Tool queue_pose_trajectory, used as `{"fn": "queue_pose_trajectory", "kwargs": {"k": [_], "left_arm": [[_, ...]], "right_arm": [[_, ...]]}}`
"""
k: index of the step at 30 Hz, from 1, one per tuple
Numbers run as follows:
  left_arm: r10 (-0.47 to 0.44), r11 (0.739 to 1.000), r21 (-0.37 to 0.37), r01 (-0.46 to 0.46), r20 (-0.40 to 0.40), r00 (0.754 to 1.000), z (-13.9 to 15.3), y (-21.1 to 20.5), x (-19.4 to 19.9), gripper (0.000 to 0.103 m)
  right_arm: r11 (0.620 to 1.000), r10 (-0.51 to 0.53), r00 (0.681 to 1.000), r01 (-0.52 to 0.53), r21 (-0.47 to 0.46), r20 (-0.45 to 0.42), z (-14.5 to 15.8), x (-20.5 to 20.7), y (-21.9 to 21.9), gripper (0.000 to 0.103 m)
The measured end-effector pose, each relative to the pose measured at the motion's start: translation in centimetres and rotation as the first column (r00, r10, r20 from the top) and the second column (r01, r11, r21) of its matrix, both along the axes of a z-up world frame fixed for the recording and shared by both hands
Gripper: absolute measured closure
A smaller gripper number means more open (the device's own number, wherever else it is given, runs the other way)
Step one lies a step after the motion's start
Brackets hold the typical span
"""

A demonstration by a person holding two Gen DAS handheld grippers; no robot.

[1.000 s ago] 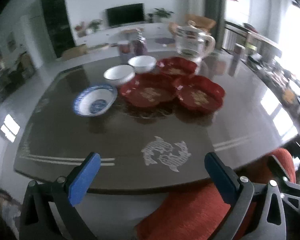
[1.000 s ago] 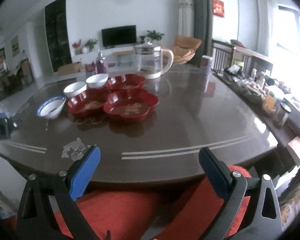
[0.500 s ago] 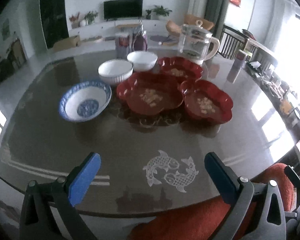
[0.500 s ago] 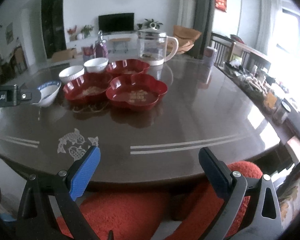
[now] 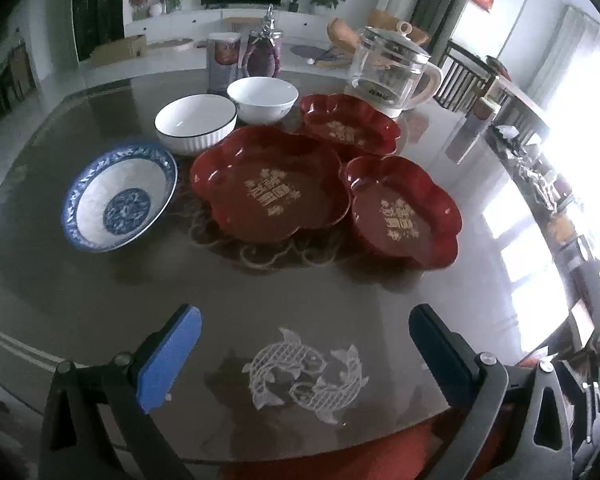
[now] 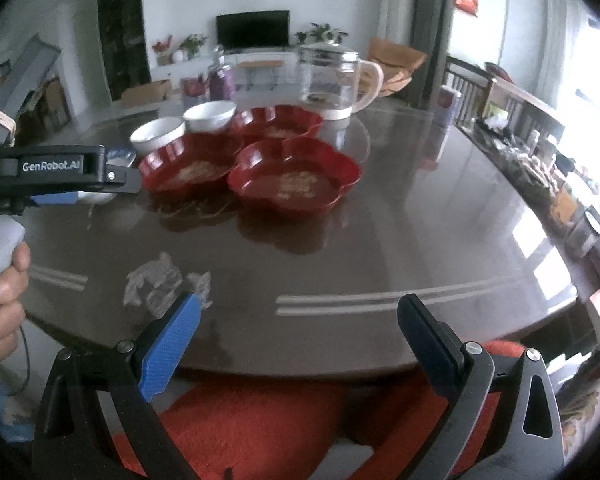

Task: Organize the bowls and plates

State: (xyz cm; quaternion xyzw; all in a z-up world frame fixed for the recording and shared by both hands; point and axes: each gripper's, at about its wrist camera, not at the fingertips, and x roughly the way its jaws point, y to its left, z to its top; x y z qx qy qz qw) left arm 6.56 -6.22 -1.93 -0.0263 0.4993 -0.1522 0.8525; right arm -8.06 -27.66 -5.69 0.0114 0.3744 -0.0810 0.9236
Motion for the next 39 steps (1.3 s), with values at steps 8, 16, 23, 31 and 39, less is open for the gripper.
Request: {"fn": "queue_pose_trajectory", "kwargs": {"k": [8,16,23,31,39], "left_arm": [[-0.012,0.994,0.11,-0.001,0.115,0.993,-0.2,-2.3,-2.2,0.0],[0.011,0.986,0.163,-0.03,0.117,0.993,-2.0,-1.6,-2.6,0.0],[0.009,0.981,0.191,-0.035,0.137,0.991,-2.5,-2.0,-2.9,0.0],[0.02,0.973,0.227,-0.047,0.119,0.993,-3.5,-1.8,-3.4,0.0],[0.036,0.977,0.205,-0.052,0.082,0.996,-4.0,-1.3,-2.9,0.0]], "right_arm": [[0.996,-0.069,0.997,0.07,-0.048,0.031,1.3,1.7,-1.9,0.003],[0.988,-0.127,0.991,0.122,-0.093,-0.049,-0.9,3.9,-2.6,0.003],[0.982,-0.133,0.99,0.126,-0.138,-0.048,-1.3,4.1,-2.3,0.003],[0.967,-0.165,0.983,0.146,-0.211,-0.079,-2.3,4.3,-2.0,0.003],[0.982,-0.113,0.989,0.096,-0.16,-0.1,-2.7,4.5,-2.2,0.003]]}}
